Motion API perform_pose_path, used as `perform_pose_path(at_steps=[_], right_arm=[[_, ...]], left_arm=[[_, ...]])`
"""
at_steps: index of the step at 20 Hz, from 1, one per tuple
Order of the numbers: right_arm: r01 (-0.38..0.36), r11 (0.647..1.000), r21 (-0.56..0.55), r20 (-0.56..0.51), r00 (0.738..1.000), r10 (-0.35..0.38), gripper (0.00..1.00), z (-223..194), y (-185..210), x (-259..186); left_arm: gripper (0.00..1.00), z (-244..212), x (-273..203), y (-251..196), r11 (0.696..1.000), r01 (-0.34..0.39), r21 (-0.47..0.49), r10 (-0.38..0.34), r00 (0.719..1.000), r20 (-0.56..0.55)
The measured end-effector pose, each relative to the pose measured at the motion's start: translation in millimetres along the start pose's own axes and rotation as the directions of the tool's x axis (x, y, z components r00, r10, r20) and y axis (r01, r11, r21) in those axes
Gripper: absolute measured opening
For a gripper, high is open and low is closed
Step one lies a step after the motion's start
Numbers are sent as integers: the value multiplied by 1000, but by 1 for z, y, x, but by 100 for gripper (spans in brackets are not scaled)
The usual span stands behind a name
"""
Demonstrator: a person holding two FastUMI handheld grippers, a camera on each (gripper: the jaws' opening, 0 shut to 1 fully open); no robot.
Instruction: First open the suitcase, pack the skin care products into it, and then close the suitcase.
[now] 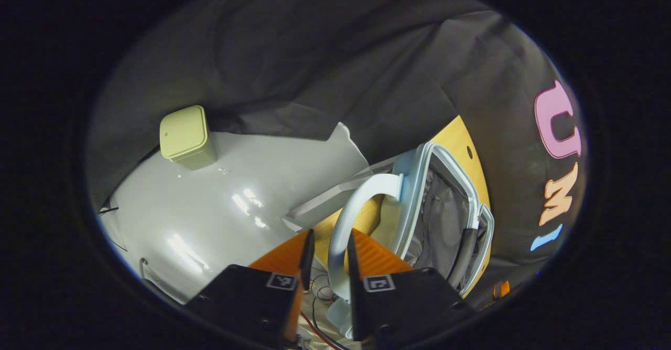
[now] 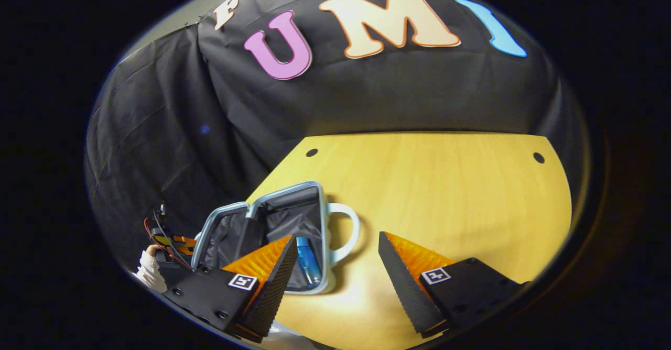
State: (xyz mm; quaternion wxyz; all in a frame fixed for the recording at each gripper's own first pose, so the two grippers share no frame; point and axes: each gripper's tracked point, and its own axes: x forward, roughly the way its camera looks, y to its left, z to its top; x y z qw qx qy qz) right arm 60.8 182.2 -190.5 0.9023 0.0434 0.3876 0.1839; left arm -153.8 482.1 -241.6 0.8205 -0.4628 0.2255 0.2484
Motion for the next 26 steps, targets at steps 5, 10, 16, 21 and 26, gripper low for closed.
perform_pose_path(at_steps=[5, 10, 16, 21, 26], right_arm=[[57, 998, -22, -55, 997, -59, 97, -25, -28, -16], [67, 994, -85, -86, 994, -74, 97, -42, -30, -24], [38, 996, -80, -56, 997, -43, 97, -32, -23, -32], [29, 998, -56, -9, 1000, -29, 97, -27, -30, -39], [-28, 998, 65, 63, 998, 24, 97, -22, -34, -50]], left_arm=[[5, 2, -9, -11, 999, 20, 31, -21, 1000, 10], [0, 9, -26, -34, 997, 83, -6, -82, 996, 37], [0, 23, -86, -88, 991, 94, 93, -103, 990, 101], [0, 13, -133, -143, 963, 67, 263, -96, 991, 97], [0, -7, -163, -209, 919, 58, 389, -101, 991, 92]])
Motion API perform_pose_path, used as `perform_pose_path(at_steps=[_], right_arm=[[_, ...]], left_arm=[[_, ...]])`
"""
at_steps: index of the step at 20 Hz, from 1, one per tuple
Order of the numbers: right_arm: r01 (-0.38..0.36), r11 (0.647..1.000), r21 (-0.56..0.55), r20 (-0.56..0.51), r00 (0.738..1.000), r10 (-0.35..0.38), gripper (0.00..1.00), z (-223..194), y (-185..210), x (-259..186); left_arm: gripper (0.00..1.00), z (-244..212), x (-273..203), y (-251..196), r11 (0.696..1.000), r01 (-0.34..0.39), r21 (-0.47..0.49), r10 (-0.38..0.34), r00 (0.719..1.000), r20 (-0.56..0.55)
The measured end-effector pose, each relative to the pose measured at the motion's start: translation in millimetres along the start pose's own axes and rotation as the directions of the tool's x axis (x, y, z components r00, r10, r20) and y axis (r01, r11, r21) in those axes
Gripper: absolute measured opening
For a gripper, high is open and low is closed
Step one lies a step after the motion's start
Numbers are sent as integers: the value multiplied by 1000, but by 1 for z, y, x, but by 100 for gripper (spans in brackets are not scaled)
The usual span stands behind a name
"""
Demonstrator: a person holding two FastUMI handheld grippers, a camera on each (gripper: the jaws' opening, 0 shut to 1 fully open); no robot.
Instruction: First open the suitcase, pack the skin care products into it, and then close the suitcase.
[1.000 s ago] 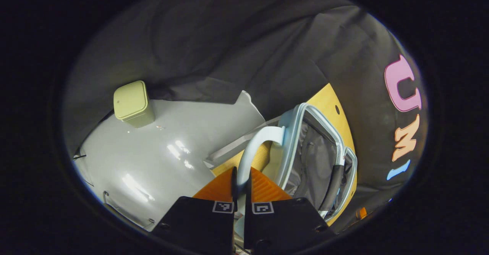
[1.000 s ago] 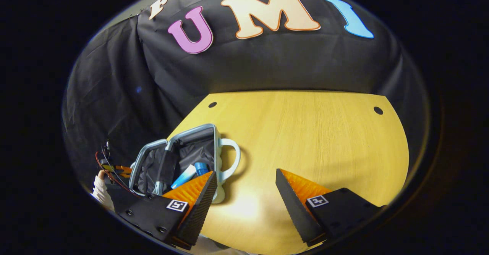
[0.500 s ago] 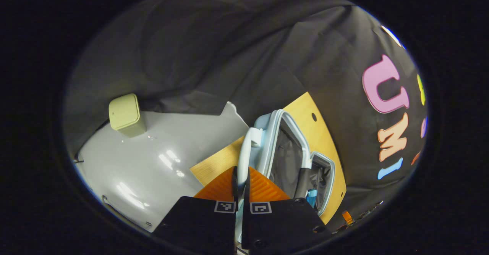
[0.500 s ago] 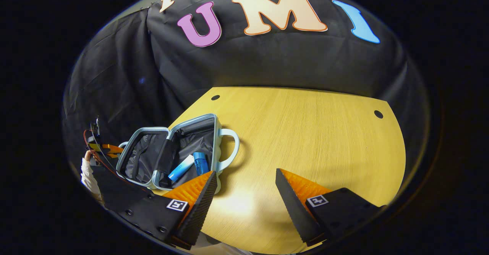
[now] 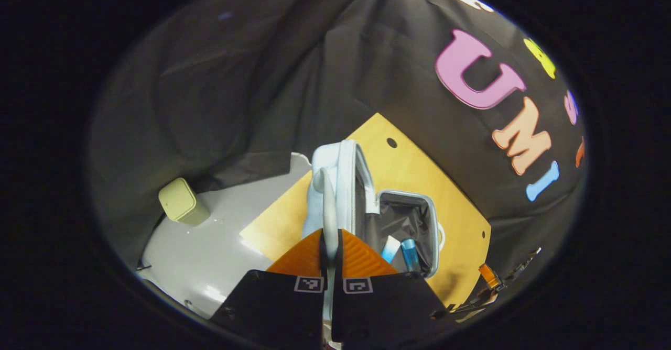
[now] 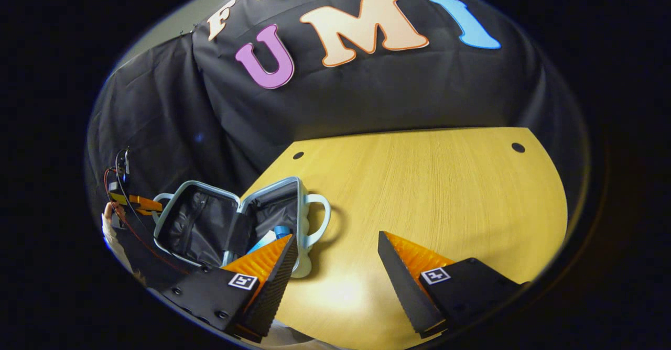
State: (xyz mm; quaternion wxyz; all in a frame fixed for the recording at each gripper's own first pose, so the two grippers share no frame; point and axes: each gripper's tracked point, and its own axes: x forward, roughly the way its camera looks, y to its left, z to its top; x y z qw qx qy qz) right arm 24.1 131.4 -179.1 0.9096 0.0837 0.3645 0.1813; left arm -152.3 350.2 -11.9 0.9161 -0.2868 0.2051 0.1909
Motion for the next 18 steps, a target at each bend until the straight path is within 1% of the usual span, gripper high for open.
perform_pose_path(at_steps=[3, 5, 8, 10, 12, 14, 16, 18], right_arm=[[-8, 999, 45, 42, 999, 6, 97, 6, -16, -12], [-17, 996, 92, 71, 997, 10, 97, 9, -26, -20], [10, 993, 117, 103, 994, -22, 97, 11, -48, -27], [9, 992, 123, 116, 993, -23, 97, 15, -54, -38], [9, 990, 143, 131, 991, -28, 97, 20, -64, -46], [21, 987, 158, 154, 987, -45, 97, 26, -73, -53], [36, 985, 171, 179, 981, -67, 97, 32, -81, -63], [64, 982, 180, 196, 976, -99, 97, 34, -92, -72]], left_arm=[[0, -3, -11, -59, 996, 60, 64, -61, 998, 8], [0, -6, -10, -96, 988, 93, 123, -94, 996, 1], [0, -14, -2, -150, 973, 140, 184, -138, 990, -20], [0, -23, 5, -191, 957, 211, 198, -206, 978, -46], [0, -34, 17, -230, 940, 283, 193, -272, 959, -80], [0, -47, 37, -256, 925, 335, 180, -318, 941, -119], [0, -63, 53, -279, 912, 373, 168, -346, 923, -169], [0, -77, 72, -299, 902, 385, 194, -346, 915, -208]])
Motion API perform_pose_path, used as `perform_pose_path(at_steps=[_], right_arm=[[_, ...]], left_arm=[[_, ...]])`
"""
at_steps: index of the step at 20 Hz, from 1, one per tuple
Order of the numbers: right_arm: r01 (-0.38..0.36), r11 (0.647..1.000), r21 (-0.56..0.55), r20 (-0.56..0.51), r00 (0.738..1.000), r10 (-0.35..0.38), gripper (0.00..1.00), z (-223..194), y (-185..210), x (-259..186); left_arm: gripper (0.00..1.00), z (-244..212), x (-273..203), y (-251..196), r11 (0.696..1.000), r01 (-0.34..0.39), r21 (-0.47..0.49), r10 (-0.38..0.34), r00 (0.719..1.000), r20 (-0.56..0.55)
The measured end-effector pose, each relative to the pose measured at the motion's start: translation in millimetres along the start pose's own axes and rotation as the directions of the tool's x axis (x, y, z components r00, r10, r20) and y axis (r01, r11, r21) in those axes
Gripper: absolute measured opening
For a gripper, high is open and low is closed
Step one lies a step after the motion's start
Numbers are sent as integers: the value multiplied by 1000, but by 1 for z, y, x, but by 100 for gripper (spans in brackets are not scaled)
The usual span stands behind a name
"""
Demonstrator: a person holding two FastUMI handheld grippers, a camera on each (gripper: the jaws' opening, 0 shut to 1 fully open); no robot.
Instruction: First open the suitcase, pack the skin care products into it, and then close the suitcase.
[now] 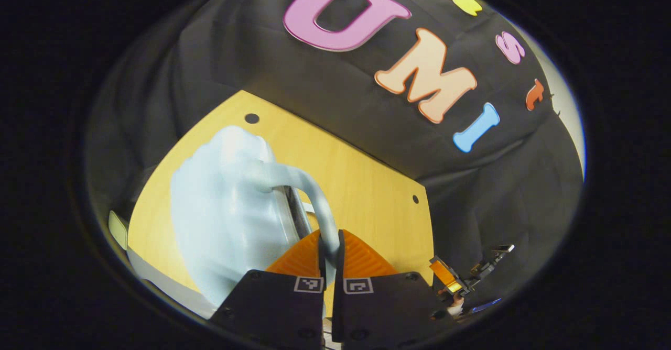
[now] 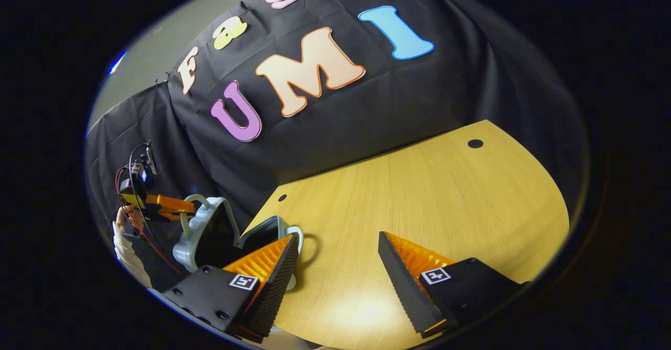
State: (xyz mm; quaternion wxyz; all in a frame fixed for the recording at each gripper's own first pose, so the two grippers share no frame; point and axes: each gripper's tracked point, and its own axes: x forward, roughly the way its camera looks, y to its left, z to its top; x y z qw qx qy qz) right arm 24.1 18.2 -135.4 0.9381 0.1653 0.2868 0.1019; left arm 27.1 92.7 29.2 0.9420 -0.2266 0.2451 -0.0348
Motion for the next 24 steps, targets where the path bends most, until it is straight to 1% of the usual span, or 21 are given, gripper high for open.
perform_pose_path(at_steps=[1, 2, 3, 4, 5, 6, 7, 9, 10, 11, 14, 17, 18, 20, 23, 24], right_arm=[[14, 1000, 4, 7, 1000, -14, 97, 1, -5, -3], [28, 1000, 11, 13, 1000, -28, 97, 2, -9, -8], [38, 999, 19, 18, 999, -38, 97, 2, -12, -10], [49, 998, 27, 24, 998, -49, 97, 2, -14, -14], [60, 998, 29, 29, 998, -61, 97, 2, -16, -16], [74, 997, 26, 37, 996, -75, 97, 2, -19, -19], [86, 996, 21, 44, 995, -87, 97, 4, -19, -21], [104, 994, 13, 52, 993, -105, 97, 4, -22, -26], [111, 994, 8, 54, 992, -111, 97, 5, -22, -28], [116, 993, 3, 57, 992, -116, 97, 7, -21, -29], [121, 993, -12, 75, 990, -120, 97, 15, -20, -32], [115, 993, -24, 83, 990, -113, 97, 19, -15, -34], [112, 993, -30, 83, 991, -109, 97, 19, -14, -35], [102, 994, -39, 81, 992, -99, 97, 20, -11, -36], [88, 995, -54, 77, 994, -84, 97, 19, -6, -39], [85, 995, -59, 81, 993, -80, 97, 21, -5, -41]], left_arm=[[0, -4, 13, -5, 1000, 0, 25, 0, 1000, -18], [3, -9, 27, -8, 999, -3, 44, 5, 999, -42], [0, -17, 38, -9, 998, -4, 59, 8, 998, -69], [0, -22, 50, -10, 998, -6, 61, 12, 996, -94], [3, -27, 63, -13, 998, -9, 62, 16, 993, -120], [0, -34, 77, -15, 998, -14, 64, 23, 989, -144], [0, -39, 89, -15, 997, -18, 73, 30, 986, -164], [0, -51, 109, -14, 994, -35, 108, 56, 979, -195], [3, -55, 115, -12, 991, -46, 127, 72, 975, -210], [0, -60, 120, -12, 988, -60, 145, 92, 971, -222], [1, -62, 122, -10, 974, -101, 203, 146, 964, -222], [5, -62, 124, -10, 962, -143, 233, 190, 963, -193], [8, -62, 122, -14, 958, -154, 243, 199, 964, -175], [14, -58, 107, -24, 949, -141, 283, 184, 974, -133], [75, -60, 100, -48, 933, -122, 339, 160, 983, -86], [92, -60, 98, -55, 929, -126, 348, 158, 985, -65]])
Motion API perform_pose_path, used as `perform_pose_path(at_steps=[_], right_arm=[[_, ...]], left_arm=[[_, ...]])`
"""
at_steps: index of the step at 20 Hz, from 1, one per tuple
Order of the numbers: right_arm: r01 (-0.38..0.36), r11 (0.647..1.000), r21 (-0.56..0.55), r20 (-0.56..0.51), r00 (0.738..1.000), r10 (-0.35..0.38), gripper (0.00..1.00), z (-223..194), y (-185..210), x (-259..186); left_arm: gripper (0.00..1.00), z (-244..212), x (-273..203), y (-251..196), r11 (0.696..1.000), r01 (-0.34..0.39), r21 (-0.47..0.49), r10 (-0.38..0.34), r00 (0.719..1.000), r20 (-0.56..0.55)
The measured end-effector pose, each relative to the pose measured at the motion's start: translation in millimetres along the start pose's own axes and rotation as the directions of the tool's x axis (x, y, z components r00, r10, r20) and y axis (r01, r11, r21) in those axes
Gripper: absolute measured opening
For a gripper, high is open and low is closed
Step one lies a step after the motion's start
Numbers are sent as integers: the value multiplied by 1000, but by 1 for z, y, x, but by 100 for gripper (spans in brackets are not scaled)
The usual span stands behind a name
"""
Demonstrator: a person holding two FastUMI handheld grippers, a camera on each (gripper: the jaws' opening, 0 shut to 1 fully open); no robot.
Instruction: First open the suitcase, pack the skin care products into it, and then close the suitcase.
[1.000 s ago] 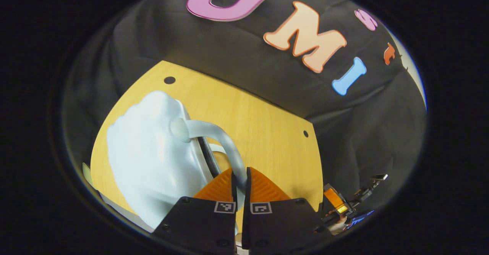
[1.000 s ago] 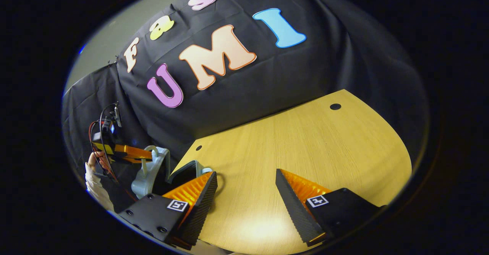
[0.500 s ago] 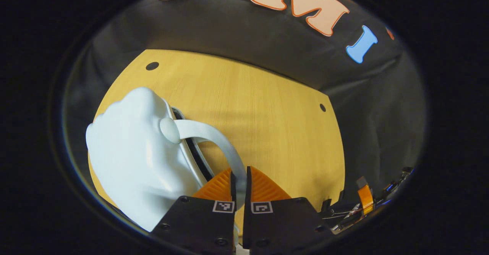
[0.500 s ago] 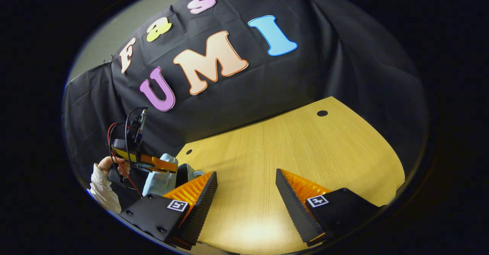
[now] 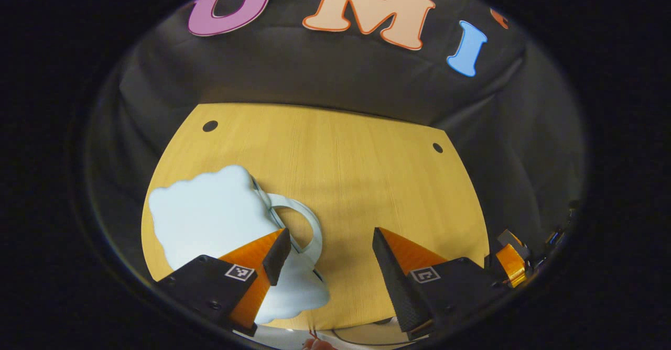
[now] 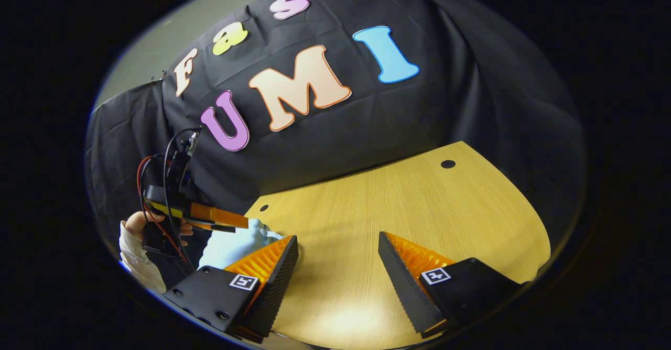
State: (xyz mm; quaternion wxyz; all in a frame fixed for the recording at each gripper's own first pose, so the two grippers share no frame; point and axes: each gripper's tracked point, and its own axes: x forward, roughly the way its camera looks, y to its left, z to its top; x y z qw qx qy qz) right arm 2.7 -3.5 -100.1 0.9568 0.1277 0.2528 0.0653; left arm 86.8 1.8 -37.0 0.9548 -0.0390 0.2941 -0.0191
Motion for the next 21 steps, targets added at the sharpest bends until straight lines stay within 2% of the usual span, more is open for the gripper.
perform_pose_path(at_steps=[4, 7, 10, 15, 21], right_arm=[[-23, 1000, -2, 7, 1000, 23, 97, 3, 9, -4], [-33, 999, -24, 23, 999, 34, 97, 8, 14, -6], [-31, 999, -44, 17, 999, 32, 97, 7, 15, -10], [-20, 999, -49, 31, 999, 21, 97, 6, 17, -18], [-10, 998, -57, 42, 999, 12, 97, 0, 23, -27]], left_arm=[[92, -6, -24, -32, 998, 60, 23, -61, 997, 47], [92, -9, -37, -46, 997, 64, 46, -68, 993, 95], [92, -16, -48, -63, 993, 106, 43, -110, 988, 104], [91, -26, -63, -63, 996, 81, 23, -83, 986, 142], [92, -40, -65, -58, 998, 65, 20, -67, 990, 120]])
